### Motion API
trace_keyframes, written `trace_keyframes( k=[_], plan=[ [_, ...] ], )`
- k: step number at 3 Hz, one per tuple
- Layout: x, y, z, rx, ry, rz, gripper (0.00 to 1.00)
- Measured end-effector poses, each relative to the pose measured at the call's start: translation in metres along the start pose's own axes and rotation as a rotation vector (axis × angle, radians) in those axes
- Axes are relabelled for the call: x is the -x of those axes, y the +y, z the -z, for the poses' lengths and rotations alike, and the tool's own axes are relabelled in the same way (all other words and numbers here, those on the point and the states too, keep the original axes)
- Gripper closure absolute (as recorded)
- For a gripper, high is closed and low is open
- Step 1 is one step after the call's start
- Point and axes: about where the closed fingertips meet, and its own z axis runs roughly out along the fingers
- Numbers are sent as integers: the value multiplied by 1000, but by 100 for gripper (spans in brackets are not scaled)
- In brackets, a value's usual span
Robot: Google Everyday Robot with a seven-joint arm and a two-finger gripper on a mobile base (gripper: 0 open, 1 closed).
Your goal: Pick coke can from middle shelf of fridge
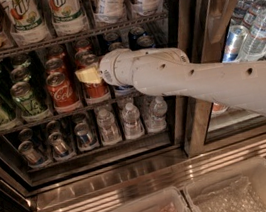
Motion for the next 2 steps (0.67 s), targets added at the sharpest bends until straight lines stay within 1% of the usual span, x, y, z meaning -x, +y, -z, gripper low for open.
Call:
trace_keyframes(
  k=[1,2],
  plan=[
    [-4,12,-2,48,16,-37,100],
    [-2,18,3,81,19,-54,100]
  ],
)
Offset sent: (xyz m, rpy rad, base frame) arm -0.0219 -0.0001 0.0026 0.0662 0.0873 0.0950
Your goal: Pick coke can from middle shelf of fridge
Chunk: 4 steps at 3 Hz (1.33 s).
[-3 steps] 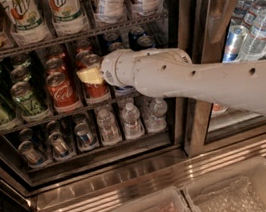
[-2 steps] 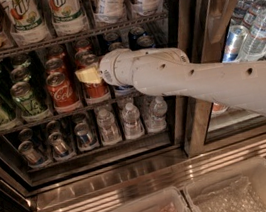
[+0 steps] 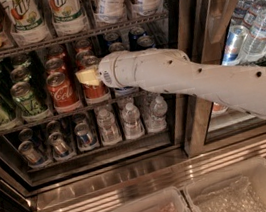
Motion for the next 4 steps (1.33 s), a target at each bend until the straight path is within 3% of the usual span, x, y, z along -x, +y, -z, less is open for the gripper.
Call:
trace_keyframes(
  k=[4],
  plan=[
    [19,-2,6,47,2,30,100]
  ],
)
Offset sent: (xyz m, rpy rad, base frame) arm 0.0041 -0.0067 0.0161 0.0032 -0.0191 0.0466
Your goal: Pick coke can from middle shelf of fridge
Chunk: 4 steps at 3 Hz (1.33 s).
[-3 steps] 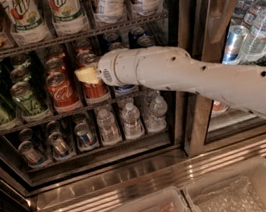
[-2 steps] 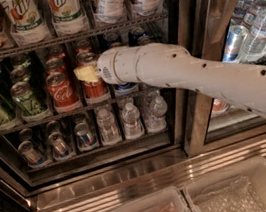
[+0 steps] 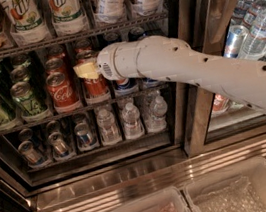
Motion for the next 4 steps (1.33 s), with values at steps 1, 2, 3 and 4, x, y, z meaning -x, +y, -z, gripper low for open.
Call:
trace_keyframes(
  k=[1,2,3,4],
  plan=[
    [-10,17,8,48,43,-30,100],
    [-27,45,16,124,98,-84,100],
    [-23,47,19,128,102,-87,100],
    [-30,55,26,146,128,-98,100]
  ],
)
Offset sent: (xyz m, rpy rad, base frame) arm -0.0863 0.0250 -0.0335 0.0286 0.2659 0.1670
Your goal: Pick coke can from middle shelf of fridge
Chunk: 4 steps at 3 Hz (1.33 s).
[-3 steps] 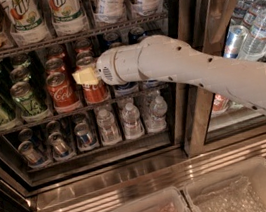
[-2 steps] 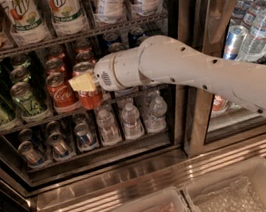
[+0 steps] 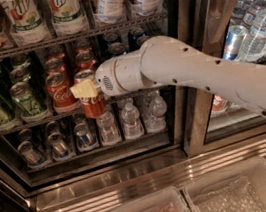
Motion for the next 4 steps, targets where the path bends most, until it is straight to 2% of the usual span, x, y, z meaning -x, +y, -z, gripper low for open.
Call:
trace_keyframes(
  k=[1,2,3,4],
  plan=[
    [-11,9,9,17,42,-19,100],
    [-11,9,9,18,42,-19,100],
    [-31,21,10,55,47,-115,100],
    [-62,48,7,121,63,-239,100]
  ],
)
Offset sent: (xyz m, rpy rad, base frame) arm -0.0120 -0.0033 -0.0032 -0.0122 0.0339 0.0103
